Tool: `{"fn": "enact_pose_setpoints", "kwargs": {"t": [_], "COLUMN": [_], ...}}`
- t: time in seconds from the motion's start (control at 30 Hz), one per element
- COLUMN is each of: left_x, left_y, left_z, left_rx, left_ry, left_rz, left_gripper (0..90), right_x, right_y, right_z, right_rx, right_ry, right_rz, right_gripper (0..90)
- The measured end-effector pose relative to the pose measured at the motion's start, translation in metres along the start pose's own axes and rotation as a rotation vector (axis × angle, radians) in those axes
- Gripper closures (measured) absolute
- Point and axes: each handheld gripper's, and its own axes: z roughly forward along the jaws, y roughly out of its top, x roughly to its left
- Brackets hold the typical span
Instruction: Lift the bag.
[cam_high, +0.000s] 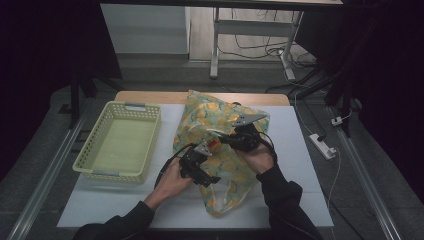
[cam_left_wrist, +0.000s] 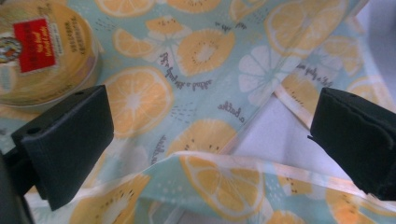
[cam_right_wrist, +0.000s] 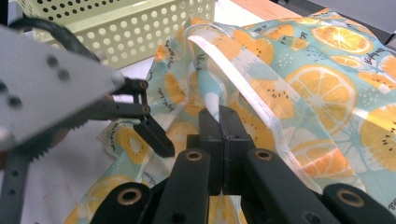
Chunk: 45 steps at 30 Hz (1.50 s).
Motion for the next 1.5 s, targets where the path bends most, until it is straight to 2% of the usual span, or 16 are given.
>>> {"fn": "enact_pose_setpoints", "kwargs": {"t": [0.23, 0.37, 0.47, 0.53, 0.6, 0.67, 0.73, 0.83, 1.03, 1.1, 1.2, 1.37, 1.5], "left_x": [-0.004, -0.005, -0.005, -0.005, -0.004, -0.004, -0.003, 0.0, 0.007, 0.009, 0.008, 0.006, 0.006], "left_y": [0.001, 0.0, -0.001, -0.002, -0.002, -0.002, -0.002, -0.001, -0.003, -0.003, -0.003, -0.001, 0.002], "left_z": [0.017, 0.024, 0.029, 0.031, 0.032, 0.029, 0.026, 0.023, 0.018, 0.018, 0.017, 0.016, 0.009], "left_rx": [0.042, 0.062, 0.085, 0.092, 0.091, 0.084, 0.084, 0.086, 0.081, 0.079, 0.081, 0.099, 0.076], "left_ry": [-0.008, 0.013, 0.046, 0.07, 0.07, 0.068, 0.063, 0.07, 0.073, 0.055, 0.05, 0.054, 0.043], "left_rz": [0.039, 0.066, 0.084, 0.093, 0.094, 0.097, 0.102, 0.071, 0.02, 0.005, 0.003, 0.011, -0.015], "left_gripper": [0.0, 0.0, 0.7, 2.9, 6.0, 13.8, 27.3, 39.9, 70.9, 82.3, 88.0, 89.0, 89.0], "right_x": [0.0, 0.001, 0.0, 0.0, 0.0, 0.0, 0.0, 0.001, 0.001, 0.001, 0.001, 0.001, 0.0], "right_y": [0.0, 0.0, -0.001, -0.001, 0.0, 0.0, 0.0, 0.0, -0.001, -0.001, -0.001, -0.001, 0.0], "right_z": [0.0, 0.0, 0.001, 0.001, 0.001, 0.0, 0.0, 0.001, 0.001, 0.001, 0.001, 0.001, 0.0], "right_rx": [0.002, 0.004, 0.005, 0.005, 0.006, 0.005, 0.003, 0.006, 0.007, 0.007, 0.008, 0.008, 0.004], "right_ry": [0.001, 0.0, 0.001, 0.001, 0.0, 0.0, 0.0, 0.001, 0.001, 0.001, 0.002, 0.002, 0.002], "right_rz": [0.0, 0.001, 0.0, 0.0, -0.001, -0.001, 0.0, 0.0, -0.001, 0.0, -0.002, -0.002, -0.002], "right_gripper": [89.2, 89.2, 89.2, 89.2, 89.2, 89.2, 89.2, 89.2, 89.2, 89.2, 89.2, 89.2, 89.2]}}
